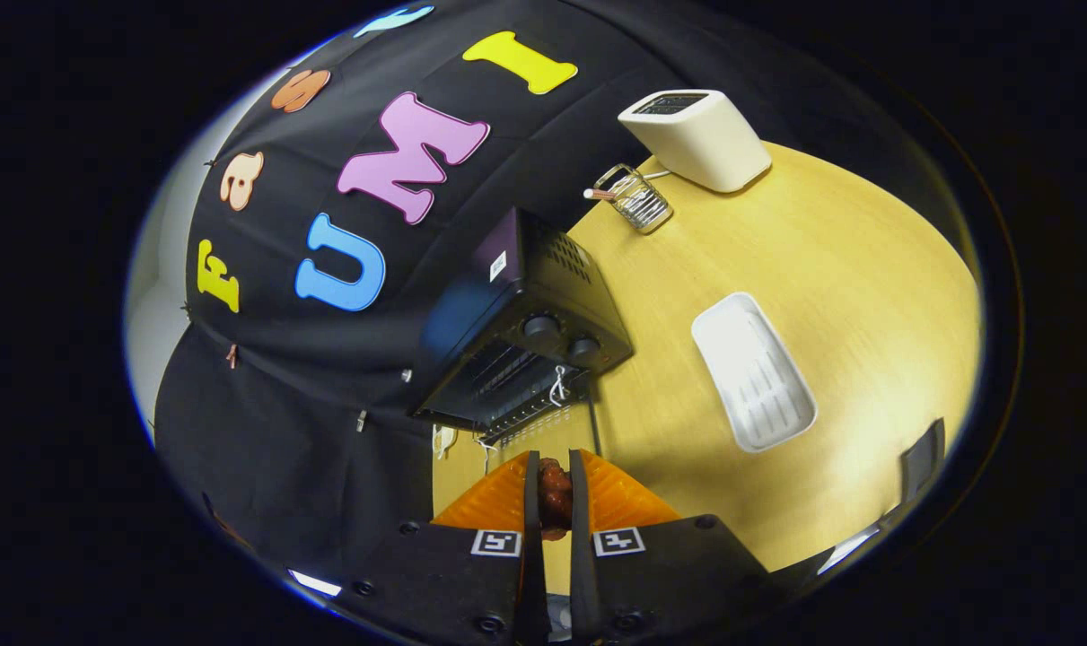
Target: Open the toaster oven, put the food inside, and close the toaster oven door.
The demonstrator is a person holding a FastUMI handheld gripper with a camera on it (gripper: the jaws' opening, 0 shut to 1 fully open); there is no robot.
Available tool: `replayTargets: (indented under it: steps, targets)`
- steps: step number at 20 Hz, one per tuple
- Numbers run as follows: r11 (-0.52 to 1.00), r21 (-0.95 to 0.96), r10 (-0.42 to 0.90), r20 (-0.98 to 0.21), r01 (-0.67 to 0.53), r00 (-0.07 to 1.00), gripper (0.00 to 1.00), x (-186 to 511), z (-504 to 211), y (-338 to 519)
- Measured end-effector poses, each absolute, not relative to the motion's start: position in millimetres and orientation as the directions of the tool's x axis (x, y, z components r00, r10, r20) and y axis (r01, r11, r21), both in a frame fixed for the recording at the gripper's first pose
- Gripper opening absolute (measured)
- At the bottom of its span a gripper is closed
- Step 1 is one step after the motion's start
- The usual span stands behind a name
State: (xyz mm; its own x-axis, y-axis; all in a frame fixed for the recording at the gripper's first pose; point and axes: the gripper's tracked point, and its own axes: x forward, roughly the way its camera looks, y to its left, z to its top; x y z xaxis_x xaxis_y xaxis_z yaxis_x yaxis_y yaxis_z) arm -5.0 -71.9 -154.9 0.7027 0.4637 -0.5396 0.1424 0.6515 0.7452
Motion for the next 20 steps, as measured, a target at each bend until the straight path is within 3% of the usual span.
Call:
replayTargets:
  steps: [10,20]
  targets:
    - [0.553,0.819,0.441,-0.445,0.155,0.779,0.14,8.1,-159.2,4.7]
    - [0.520,0.839,0.341,-0.373,0.157,0.863,0.14,91.0,-194.0,49.3]
